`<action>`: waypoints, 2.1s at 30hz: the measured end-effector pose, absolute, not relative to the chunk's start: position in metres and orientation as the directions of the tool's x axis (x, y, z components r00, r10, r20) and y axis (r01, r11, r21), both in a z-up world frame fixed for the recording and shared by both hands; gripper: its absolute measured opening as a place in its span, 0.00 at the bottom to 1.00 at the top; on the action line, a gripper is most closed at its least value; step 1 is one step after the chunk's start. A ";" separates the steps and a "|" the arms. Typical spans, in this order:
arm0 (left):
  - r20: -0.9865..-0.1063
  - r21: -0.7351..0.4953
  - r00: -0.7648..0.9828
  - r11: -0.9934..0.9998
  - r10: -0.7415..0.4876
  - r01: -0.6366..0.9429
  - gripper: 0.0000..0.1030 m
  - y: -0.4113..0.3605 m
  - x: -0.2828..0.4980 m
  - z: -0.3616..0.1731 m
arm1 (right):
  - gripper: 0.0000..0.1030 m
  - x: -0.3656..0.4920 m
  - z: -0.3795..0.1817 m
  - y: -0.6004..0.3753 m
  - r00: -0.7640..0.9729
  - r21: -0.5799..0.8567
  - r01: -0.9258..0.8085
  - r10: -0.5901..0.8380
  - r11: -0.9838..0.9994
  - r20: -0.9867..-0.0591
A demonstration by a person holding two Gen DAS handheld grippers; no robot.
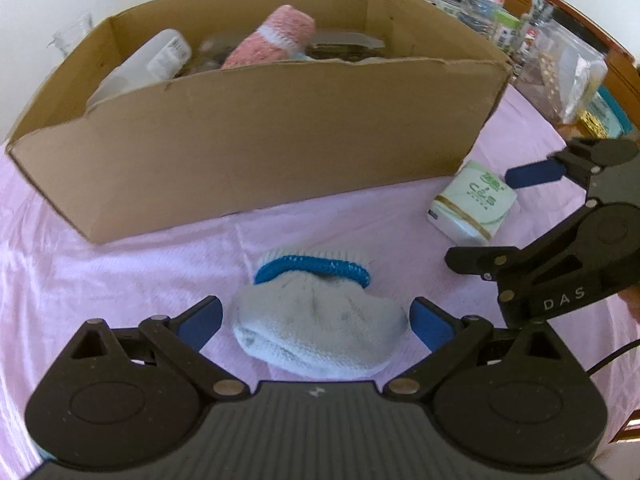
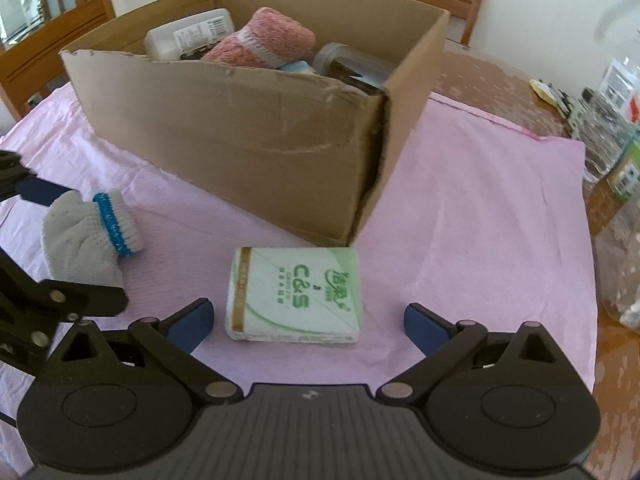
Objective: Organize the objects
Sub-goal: 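Grasp the green C&S tissue pack with the right gripper while the left grasps the white knit sock, then carry the tissue pack and sock into the cardboard box and open both grippers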
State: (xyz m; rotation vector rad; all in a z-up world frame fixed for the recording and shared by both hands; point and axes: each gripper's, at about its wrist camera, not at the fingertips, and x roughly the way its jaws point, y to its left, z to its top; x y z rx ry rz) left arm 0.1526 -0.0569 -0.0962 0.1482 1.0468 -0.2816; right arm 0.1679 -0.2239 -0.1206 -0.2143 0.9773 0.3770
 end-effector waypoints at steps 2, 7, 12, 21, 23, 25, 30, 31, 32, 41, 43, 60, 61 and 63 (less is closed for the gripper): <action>-0.872 -0.005 0.465 0.952 -0.154 0.306 0.94 -0.058 0.152 -0.098 | 0.96 0.168 -0.119 -0.223 0.501 -0.006 -0.413 0.222 0.911 -0.837; -0.872 -0.008 0.462 0.949 -0.161 0.316 0.88 -0.058 0.154 -0.100 | 0.83 0.168 -0.114 -0.217 0.502 -0.016 -0.436 0.229 0.900 -0.834; -0.870 -0.016 0.461 0.944 -0.176 0.331 0.83 -0.057 0.153 -0.099 | 0.76 0.166 -0.111 -0.212 0.498 -0.031 -0.463 0.232 0.886 -0.836; -0.869 -0.018 0.461 0.941 -0.182 0.337 0.77 -0.057 0.154 -0.099 | 0.67 0.166 -0.108 -0.209 0.494 -0.037 -0.466 0.225 0.884 -0.840; -0.868 -0.020 0.460 0.940 -0.185 0.340 0.77 -0.057 0.153 -0.098 | 0.67 0.166 -0.108 -0.209 0.492 -0.040 -0.468 0.222 0.883 -0.841; -0.869 -0.023 0.458 0.940 -0.187 0.340 0.75 -0.057 0.153 -0.097 | 0.67 0.166 -0.108 -0.208 0.490 -0.044 -0.471 0.220 0.881 -0.843; -0.871 -0.027 0.453 0.939 -0.191 0.343 0.73 -0.057 0.153 -0.094 | 0.67 0.163 -0.104 -0.210 0.486 -0.047 -0.477 0.219 0.878 -0.846; -0.872 -0.027 0.451 0.938 -0.191 0.344 0.73 -0.057 0.153 -0.092 | 0.67 0.162 -0.103 -0.210 0.485 -0.048 -0.478 0.218 0.877 -0.847; -0.872 -0.027 0.450 0.938 -0.191 0.346 0.73 -0.056 0.152 -0.091 | 0.67 0.162 -0.102 -0.211 0.484 -0.048 -0.480 0.218 0.876 -0.847; -0.879 -0.039 0.434 0.937 -0.198 0.348 0.73 -0.046 0.151 -0.067 | 0.67 0.155 -0.075 -0.221 0.457 -0.006 -0.505 0.262 0.863 -0.850; -0.881 -0.043 0.428 0.935 -0.201 0.351 0.73 -0.045 0.151 -0.058 | 0.67 0.153 -0.065 -0.224 0.454 0.001 -0.511 0.271 0.859 -0.849; -0.838 -0.032 0.498 0.932 -0.222 0.361 0.73 -0.016 0.167 0.026 | 0.67 0.174 0.037 -0.210 0.522 -0.008 -0.605 0.389 0.796 -0.759; -0.834 -0.028 0.505 0.933 -0.219 0.359 0.73 -0.015 0.169 0.028 | 0.67 0.179 0.040 -0.207 0.527 -0.013 -0.609 0.393 0.793 -0.753; -0.828 -0.016 0.519 0.935 -0.212 0.355 0.73 -0.012 0.177 0.033 | 0.67 0.187 0.043 -0.202 0.528 -0.016 -0.616 0.398 0.788 -0.750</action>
